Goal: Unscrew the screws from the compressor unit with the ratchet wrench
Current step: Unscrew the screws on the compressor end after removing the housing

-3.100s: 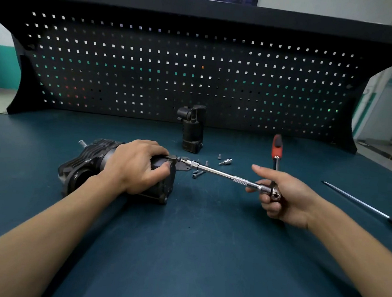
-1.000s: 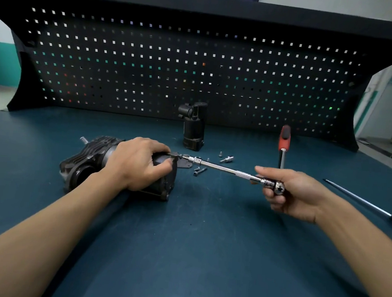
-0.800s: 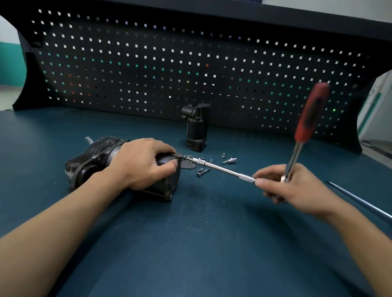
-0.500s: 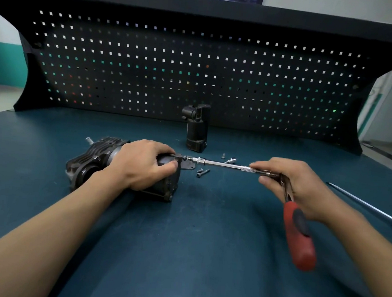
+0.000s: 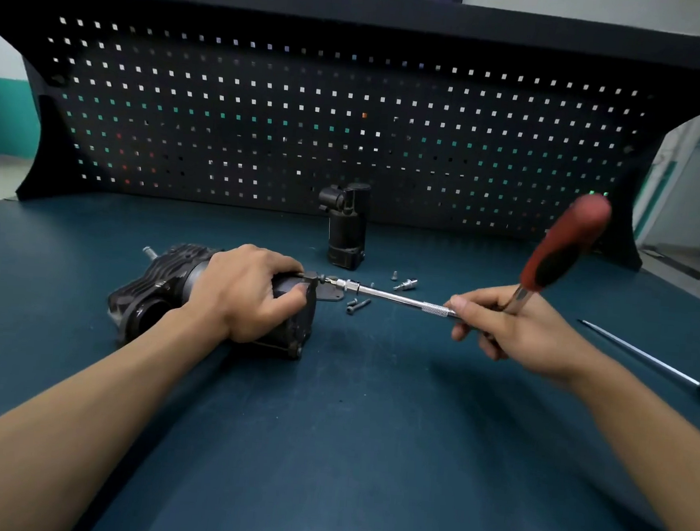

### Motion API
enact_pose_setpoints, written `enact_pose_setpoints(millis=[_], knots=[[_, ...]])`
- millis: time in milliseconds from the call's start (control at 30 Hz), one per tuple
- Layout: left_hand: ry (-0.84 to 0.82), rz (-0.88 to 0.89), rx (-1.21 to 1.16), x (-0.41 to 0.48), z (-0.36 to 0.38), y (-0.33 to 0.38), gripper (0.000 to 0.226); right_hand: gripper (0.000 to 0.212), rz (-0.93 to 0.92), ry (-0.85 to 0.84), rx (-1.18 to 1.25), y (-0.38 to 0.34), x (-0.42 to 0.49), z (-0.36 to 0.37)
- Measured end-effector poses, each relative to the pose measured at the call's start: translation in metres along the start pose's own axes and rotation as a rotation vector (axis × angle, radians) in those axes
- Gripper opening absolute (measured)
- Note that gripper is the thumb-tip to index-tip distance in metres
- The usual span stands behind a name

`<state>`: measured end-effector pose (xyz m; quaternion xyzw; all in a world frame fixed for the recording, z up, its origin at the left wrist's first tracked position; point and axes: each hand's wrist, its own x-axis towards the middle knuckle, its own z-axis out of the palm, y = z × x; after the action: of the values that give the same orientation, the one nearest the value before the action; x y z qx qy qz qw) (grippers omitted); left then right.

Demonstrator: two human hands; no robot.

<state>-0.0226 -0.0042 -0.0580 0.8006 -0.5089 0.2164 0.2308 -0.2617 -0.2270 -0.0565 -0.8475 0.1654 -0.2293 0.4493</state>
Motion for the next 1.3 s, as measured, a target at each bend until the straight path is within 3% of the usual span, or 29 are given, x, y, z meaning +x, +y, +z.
enact_pose_setpoints(millis=[67, 233, 367, 533, 733, 867, 1000, 1167, 1300], knots=[[0.002, -0.003, -0.004, 0.000, 0.000, 0.000, 0.064, 0.062, 0.094, -0.020, 0.068, -0.005, -0.002, 0.002], [0.012, -0.005, -0.007, 0.000, 0.000, 0.000, 0.064, 0.076, 0.394, -0.032, 0.310, -0.009, 0.000, 0.002], [0.011, -0.002, -0.005, 0.000, 0.000, -0.001, 0.064, 0.061, 0.557, -0.096, 0.524, -0.007, 0.003, 0.000], [0.016, 0.010, 0.006, 0.001, 0.002, -0.002, 0.066, 0.046, 0.630, -0.175, 0.741, -0.005, 0.005, -0.004], [0.022, 0.013, 0.006, 0.001, 0.003, -0.004, 0.064, 0.045, 0.682, -0.140, 0.768, -0.001, 0.007, -0.002], [-0.005, -0.012, -0.021, 0.003, 0.004, -0.005, 0.065, 0.039, 0.584, -0.117, 0.563, 0.001, 0.007, 0.000], [-0.014, -0.017, -0.057, 0.004, 0.006, -0.006, 0.065, 0.039, 0.331, -0.005, 0.175, 0.003, 0.000, -0.001], [-0.015, -0.016, -0.068, 0.004, 0.006, -0.008, 0.066, 0.004, -0.033, 0.091, -0.207, 0.008, 0.001, -0.004], [-0.034, -0.022, -0.058, 0.004, 0.005, -0.010, 0.069, 0.025, -0.296, 0.129, -0.398, 0.010, 0.002, -0.002]])
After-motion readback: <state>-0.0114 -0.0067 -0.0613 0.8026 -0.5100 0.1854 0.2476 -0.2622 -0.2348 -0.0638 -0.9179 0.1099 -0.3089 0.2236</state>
